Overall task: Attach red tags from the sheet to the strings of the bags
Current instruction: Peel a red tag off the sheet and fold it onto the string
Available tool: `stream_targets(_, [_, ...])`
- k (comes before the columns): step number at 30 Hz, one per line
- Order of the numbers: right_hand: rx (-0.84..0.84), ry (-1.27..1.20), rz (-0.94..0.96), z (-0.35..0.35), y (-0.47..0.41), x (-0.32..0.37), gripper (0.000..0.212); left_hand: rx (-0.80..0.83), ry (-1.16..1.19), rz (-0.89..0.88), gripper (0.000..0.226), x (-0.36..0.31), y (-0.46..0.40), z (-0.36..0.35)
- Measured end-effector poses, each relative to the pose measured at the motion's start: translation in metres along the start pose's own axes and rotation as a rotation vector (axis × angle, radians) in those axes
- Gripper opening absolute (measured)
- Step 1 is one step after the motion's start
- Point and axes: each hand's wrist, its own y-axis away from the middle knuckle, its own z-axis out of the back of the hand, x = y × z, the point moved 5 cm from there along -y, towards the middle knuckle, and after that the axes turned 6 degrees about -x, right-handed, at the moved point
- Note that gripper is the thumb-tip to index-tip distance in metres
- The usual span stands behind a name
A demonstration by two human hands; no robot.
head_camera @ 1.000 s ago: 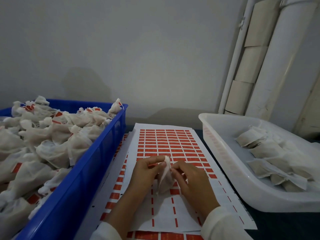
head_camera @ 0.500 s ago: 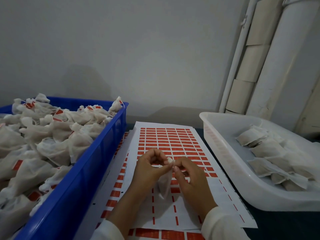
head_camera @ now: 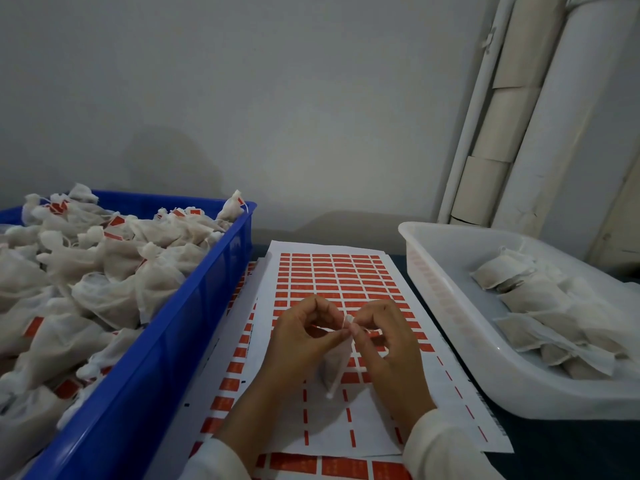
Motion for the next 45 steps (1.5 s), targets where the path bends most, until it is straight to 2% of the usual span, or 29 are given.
stream_targets(5, [0.032,-0.179,-0.159,-0.004,0.001,-0.007,0.021,0.023,0.031,0.027,0.032,0.004,0.000,-0.003])
stream_targets(9, [0.049,-0.307,-0.217,-0.006,0.001,-0.007,0.010,0.012,0.063,0.097,0.024,0.010,-0.002,-0.003])
stream_targets(16, [0.059,-0.272,-0.127,-0.005,0.001,-0.002,0.016,-0.030,0.043,0.162,0.022,0.015,-0.003,-0.001])
stream_targets(21, [0.102,-0.323,-0.132,-0.003,-0.001,-0.005,0.003,-0.037,-0.001,0.147,0.020,0.015,-0.003,0.001])
stream_targets(25, [0.066,-0.356,-0.212,-0.001,-0.002,-0.014,0.012,0.045,0.000,0.128,0.021,0.012,-0.002,-0.003])
stream_targets(36, [0.132,-0.264,-0.112,-0.001,-0.005,-0.014,0.026,0.061,0.022,0.164,0.021,0.016,-0.003,0.000])
stream_targets(41, [0.097,-0.231,-0.154,-0.004,-0.003,-0.019,0.021,0.031,0.013,0.144,0.025,0.015,-0.002,0.000])
stream_targets(45, [0.081,-0.228,-0.231,-0.010,0.000,-0.022,0.007,0.019,0.069,0.132,0.025,0.013,-0.002,0.001])
